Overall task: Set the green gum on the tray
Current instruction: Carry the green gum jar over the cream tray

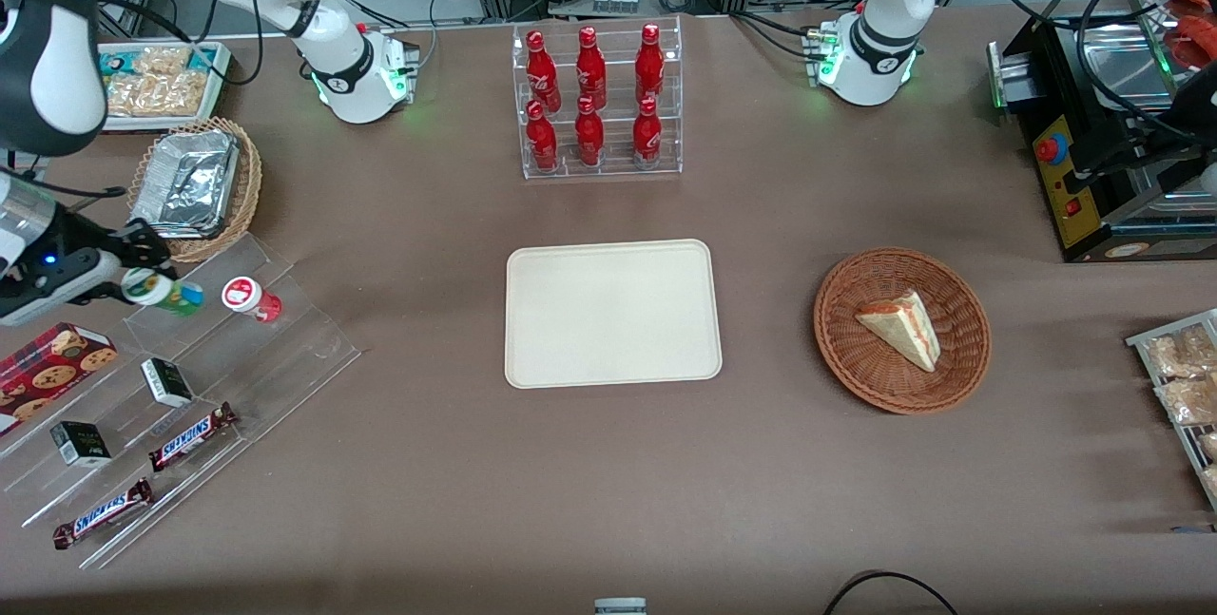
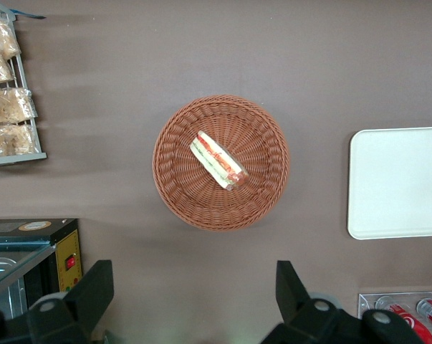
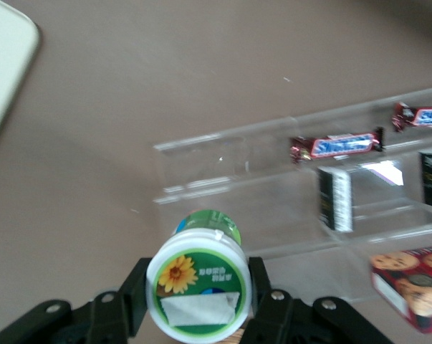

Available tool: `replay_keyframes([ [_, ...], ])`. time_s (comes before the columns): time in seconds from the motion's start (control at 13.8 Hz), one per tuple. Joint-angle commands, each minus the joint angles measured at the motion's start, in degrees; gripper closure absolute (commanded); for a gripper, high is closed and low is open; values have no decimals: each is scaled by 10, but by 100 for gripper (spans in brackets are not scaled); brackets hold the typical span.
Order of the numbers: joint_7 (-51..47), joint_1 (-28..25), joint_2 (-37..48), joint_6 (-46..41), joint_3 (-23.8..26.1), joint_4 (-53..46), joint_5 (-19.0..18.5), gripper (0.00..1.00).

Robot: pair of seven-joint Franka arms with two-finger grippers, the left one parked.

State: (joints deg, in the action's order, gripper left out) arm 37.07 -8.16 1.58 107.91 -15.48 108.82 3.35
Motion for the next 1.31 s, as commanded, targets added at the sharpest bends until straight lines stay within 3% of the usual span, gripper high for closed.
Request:
replay_keyframes([
  [0.0,-125,-76,-17,-56,2,-55,11,100],
  [0.29,-350,-163,-48,-53,66,-84,11,100],
  [0.51,-489,-224,-112,-37,84,-130,11,100],
  [0.94,-676,-333,-262,63,88,-199,6,100],
  [1.23,-757,-376,-343,124,87,-238,5,100],
])
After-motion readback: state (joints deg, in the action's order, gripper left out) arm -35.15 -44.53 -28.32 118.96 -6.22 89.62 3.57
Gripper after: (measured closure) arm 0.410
